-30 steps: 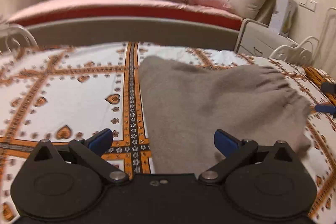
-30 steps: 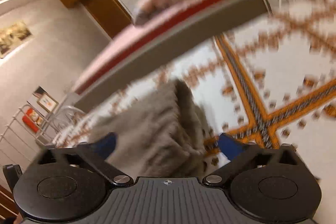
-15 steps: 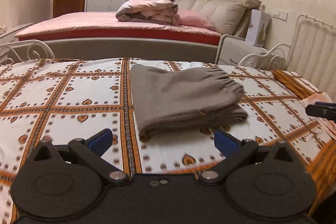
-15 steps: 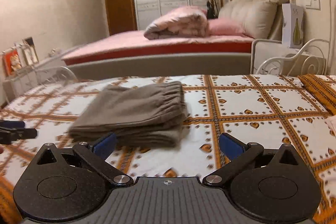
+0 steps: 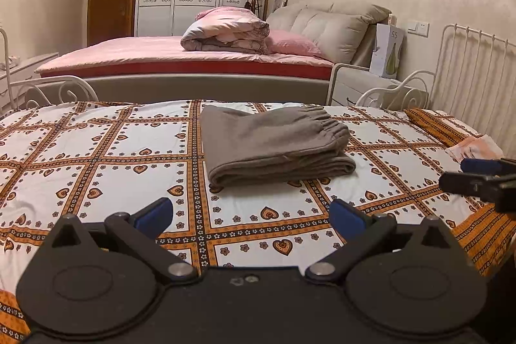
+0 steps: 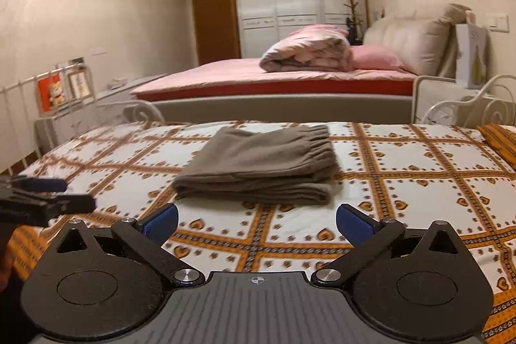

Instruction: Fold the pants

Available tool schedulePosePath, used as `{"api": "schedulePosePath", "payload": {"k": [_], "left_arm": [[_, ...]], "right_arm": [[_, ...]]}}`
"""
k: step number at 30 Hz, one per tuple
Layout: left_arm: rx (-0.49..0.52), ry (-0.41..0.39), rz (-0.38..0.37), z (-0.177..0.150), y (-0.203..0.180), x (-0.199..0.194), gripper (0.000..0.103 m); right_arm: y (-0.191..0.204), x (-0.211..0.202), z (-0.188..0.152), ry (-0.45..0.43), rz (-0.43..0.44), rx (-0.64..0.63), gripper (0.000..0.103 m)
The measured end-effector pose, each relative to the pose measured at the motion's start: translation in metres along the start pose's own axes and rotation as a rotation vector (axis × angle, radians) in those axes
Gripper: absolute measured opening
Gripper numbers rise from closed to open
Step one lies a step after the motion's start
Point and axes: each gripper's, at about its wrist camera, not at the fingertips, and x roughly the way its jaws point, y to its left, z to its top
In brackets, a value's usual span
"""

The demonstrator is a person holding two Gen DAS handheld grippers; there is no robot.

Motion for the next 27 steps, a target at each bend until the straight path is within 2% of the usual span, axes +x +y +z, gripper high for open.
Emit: {"api": "schedulePosePath", "payload": {"k": [6, 16, 27], "left_arm": [[-0.024, 0.008, -0.011, 0.000, -0.004, 0.005, 0.097], [0.030, 0.003, -0.038, -0.004, -0.017, 0.007, 0.097], [0.059, -0.001, -0.031, -0.005, -0.020, 0.006, 0.097]], "right_arm": [[0.002, 0.006, -0.003, 0.009, -0.009, 0.002, 0.103], [-0.002, 0.006, -0.003, 0.015, -0.008, 0.011, 0.103], [-0.004, 0.006, -0.003, 0.025, -0.012, 0.014, 0.103]]}}
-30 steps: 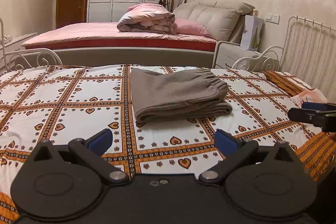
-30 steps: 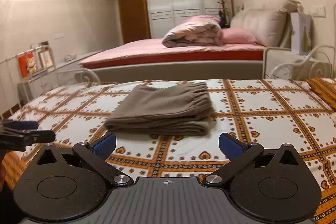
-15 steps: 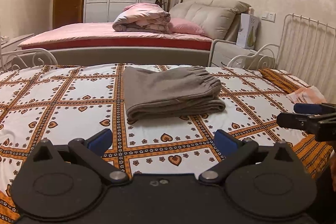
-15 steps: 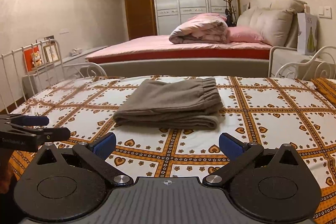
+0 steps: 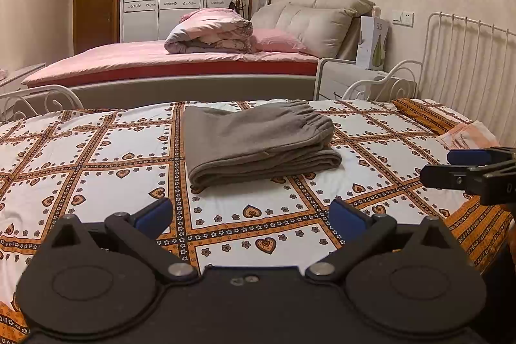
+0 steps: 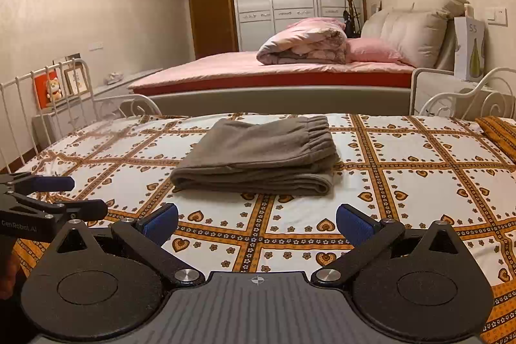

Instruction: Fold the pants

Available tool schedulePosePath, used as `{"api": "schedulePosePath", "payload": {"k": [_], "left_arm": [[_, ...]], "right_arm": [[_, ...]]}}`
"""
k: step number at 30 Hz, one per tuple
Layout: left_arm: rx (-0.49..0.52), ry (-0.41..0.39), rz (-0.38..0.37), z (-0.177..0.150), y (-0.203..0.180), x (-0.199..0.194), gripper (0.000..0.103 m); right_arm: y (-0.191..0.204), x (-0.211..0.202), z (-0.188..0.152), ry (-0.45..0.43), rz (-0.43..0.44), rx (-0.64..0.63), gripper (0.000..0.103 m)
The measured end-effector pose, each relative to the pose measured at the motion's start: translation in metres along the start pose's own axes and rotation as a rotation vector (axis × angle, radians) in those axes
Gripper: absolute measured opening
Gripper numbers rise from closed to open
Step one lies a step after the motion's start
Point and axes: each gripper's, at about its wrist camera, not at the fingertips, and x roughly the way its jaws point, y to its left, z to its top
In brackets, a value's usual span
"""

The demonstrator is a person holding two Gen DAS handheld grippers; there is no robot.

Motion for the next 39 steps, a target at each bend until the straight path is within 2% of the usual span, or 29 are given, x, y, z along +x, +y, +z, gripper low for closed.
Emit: {"api": "schedulePosePath", "payload": {"k": [39], "left_arm": [[0.013, -0.009, -0.006, 0.0001, 0.0012, -0.0013, 0.097]], "right_arm": [[-0.0017, 0.0027, -0.0031, 0.017, 0.003, -0.016, 0.103]]}}
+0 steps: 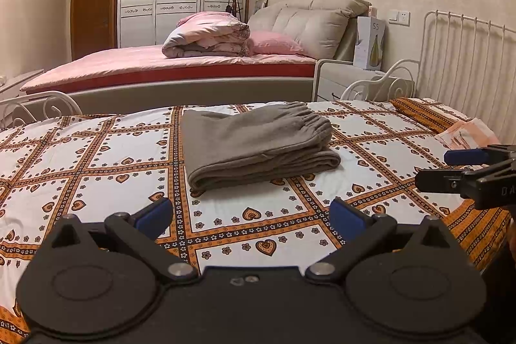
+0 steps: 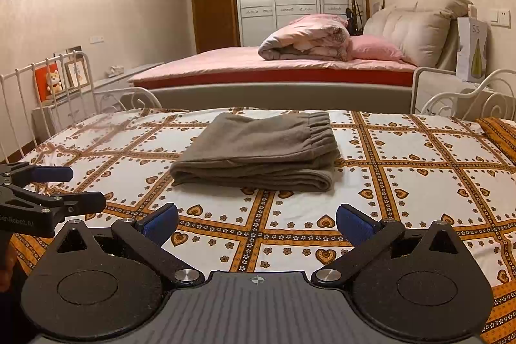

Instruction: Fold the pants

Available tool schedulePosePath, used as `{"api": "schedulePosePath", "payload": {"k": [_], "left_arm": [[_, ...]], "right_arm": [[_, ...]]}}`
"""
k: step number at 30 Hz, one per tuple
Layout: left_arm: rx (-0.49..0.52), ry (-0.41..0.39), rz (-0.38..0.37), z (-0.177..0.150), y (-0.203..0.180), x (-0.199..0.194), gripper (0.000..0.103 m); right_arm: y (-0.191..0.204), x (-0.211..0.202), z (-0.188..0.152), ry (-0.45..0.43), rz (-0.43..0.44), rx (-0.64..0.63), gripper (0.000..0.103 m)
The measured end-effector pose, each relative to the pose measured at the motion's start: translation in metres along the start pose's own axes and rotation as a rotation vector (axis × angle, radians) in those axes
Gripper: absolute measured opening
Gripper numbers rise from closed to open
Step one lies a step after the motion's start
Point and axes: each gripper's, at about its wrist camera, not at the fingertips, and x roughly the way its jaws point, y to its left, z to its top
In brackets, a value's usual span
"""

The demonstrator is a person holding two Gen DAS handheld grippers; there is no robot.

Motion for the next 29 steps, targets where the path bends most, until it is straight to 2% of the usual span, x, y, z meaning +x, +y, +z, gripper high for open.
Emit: {"api": "schedulePosePath", "payload": {"k": [16, 21, 29], "left_arm": [[0.017, -0.009, -0.006, -0.0003, 0.0022, -0.0005, 0.097], [0.020, -0.019, -0.045, 0.0001, 0.0018, -0.0021, 0.097], [0.035, -0.026, -0.048, -0.0004, -0.0005, -0.0029, 0.097]], "right_arm": [[-0.0024, 0.0023, -0.0019, 0.007, 0.005, -0.015, 0.103], [-0.0020, 0.0025, -0.0018, 0.008, 0.004, -0.016, 0.103], [-0.0036, 0.0032, -0.0023, 0.012, 0.002, -0.017, 0.103]]}}
